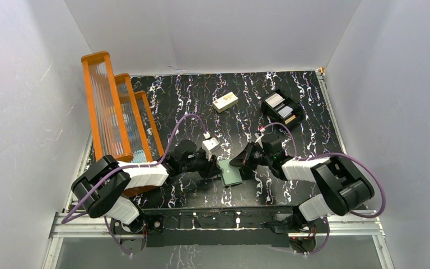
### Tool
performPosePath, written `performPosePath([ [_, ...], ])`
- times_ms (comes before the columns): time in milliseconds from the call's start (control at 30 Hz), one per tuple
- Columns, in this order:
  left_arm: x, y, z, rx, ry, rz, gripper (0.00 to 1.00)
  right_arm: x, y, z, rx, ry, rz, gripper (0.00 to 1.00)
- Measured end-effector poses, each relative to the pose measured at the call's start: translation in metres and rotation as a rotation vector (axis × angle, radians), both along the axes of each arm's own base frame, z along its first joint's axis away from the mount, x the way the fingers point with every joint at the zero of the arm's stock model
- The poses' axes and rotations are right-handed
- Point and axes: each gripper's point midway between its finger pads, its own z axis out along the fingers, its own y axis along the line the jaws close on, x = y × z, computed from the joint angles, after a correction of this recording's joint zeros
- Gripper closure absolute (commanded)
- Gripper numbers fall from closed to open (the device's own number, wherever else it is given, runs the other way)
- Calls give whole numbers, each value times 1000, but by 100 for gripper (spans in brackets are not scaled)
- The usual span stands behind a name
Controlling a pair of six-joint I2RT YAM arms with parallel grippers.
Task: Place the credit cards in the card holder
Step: Close the card holder at the center of the board.
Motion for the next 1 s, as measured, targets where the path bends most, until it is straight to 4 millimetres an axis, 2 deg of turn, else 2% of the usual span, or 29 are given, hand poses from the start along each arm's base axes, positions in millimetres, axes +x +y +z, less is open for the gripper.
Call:
performPosePath([
  [133,0,3,-4,15,35,30,76,5,-5,11,-56,-55,0,75],
  [367,0,7,-10,34,103,98,76,8,-6,23,-106,-102,37,74],
  [500,5,7,-7,32,152,162,77,-4,0,15,-130,-83,81,79],
  [700,16,3,2,21,179,227,77,-23,9,-8,-194,-30,135,82],
  [1000,35,-1,1,94,223,300,78,-21,16,-12,-218,-42,138,83],
])
